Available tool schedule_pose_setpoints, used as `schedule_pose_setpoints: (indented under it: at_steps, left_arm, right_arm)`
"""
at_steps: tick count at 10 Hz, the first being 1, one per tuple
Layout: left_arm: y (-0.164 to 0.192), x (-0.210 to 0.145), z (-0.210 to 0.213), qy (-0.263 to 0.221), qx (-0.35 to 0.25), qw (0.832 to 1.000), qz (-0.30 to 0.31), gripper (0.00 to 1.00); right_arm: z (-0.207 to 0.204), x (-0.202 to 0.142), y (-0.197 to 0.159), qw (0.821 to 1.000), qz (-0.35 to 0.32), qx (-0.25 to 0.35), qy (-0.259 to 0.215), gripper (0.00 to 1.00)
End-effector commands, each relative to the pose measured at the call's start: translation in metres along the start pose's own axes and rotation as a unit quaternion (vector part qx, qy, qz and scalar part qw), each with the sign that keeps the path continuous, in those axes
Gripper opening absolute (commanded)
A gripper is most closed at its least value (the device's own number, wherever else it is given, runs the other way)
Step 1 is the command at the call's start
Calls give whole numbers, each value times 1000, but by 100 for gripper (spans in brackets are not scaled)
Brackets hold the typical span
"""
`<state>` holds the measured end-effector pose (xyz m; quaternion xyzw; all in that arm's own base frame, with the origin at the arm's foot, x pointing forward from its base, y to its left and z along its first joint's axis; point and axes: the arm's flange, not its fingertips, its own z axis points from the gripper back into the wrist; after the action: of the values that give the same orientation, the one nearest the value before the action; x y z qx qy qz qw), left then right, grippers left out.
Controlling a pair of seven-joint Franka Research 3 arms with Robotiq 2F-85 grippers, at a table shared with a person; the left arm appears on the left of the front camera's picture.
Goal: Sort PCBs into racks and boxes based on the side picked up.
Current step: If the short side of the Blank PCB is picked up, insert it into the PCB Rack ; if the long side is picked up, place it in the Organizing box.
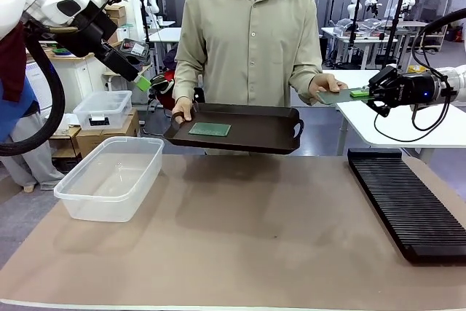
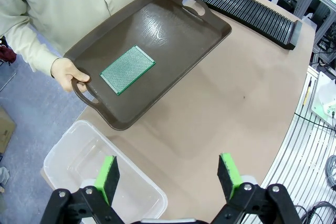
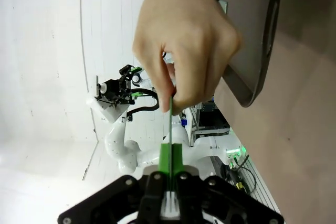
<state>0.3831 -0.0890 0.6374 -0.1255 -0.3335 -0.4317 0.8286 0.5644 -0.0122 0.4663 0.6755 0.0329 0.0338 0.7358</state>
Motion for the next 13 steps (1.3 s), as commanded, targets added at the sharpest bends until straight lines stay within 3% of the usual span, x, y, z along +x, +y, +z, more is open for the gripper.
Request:
schedule_pose_setpoints:
  at_steps: [1,13]
  left_arm:
    - [1,-2,-1,0,-5,1000,1,100]
    - [1,-2,-1,0,-5,1000,1,100]
  right_arm:
    - [0,0,0,1000,0,1,2,0]
    - [0,0,0,1000,0,1,2,0]
